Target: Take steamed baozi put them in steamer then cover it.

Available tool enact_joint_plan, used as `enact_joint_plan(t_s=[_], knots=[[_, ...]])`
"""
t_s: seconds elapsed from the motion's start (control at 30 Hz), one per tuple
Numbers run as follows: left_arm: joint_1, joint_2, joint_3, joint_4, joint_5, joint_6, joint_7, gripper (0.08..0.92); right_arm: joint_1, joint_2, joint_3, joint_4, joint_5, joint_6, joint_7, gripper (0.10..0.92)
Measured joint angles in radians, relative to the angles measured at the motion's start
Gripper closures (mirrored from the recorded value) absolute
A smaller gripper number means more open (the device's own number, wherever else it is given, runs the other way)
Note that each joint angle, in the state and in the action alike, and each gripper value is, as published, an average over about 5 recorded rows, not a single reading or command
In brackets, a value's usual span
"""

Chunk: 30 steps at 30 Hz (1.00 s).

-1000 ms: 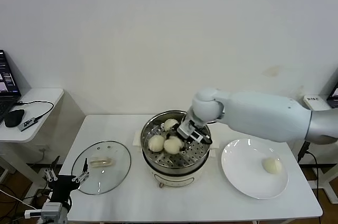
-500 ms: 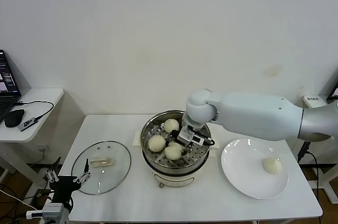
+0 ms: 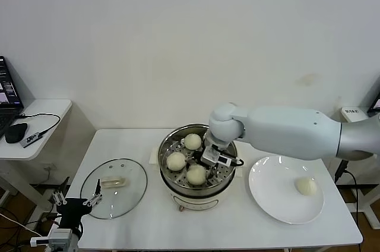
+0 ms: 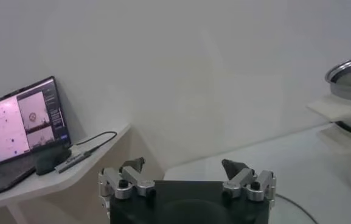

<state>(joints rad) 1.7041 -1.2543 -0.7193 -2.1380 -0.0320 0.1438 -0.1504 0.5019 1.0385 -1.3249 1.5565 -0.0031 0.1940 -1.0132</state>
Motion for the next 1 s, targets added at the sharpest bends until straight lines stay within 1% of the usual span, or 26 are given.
enact_joint_plan(t_s=[0.3, 0.53, 0.73, 1.0], knots=[[-0.008, 0.01, -0.002, -0.003, 0.003, 0.0, 0.0, 0.177, 0.03, -0.035, 0.028, 0.018, 0.013, -0.009, 0.006, 0.203], [-0.013, 0.018, 0.005, -0.001, 0.013, -0.006, 0.0, 0.177, 0.059, -0.103, 0.078, 0.041, 0.037, -0.032, 0.007, 0.203], [-0.022, 0.03, 0.015, 0.002, 0.02, -0.009, 0.0, 0.177, 0.08, -0.213, 0.123, 0.073, 0.072, -0.099, -0.007, 0.203], [-0.038, 0.047, 0.04, 0.011, 0.034, -0.009, 0.001, 0.177, 0.058, -0.416, 0.178, 0.122, 0.124, -0.246, -0.029, 0.203]])
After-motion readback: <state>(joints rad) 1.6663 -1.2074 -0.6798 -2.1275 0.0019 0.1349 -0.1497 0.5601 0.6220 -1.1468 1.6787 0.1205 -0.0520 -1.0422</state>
